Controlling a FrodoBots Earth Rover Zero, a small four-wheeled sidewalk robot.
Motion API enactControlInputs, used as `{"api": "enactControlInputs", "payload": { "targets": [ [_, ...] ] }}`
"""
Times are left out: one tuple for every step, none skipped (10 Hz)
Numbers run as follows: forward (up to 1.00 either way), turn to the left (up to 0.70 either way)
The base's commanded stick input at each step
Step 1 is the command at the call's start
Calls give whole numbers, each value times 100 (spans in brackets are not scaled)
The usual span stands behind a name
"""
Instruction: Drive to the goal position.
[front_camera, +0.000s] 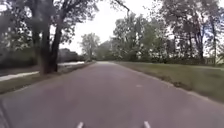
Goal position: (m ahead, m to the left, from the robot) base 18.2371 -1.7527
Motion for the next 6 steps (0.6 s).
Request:
{"api": "enactControlInputs", "payload": {
  "targets": [
    [100,0],
    [100,0],
    [100,0],
    [100,0],
    [100,0],
    [100,0]
  ]
}}
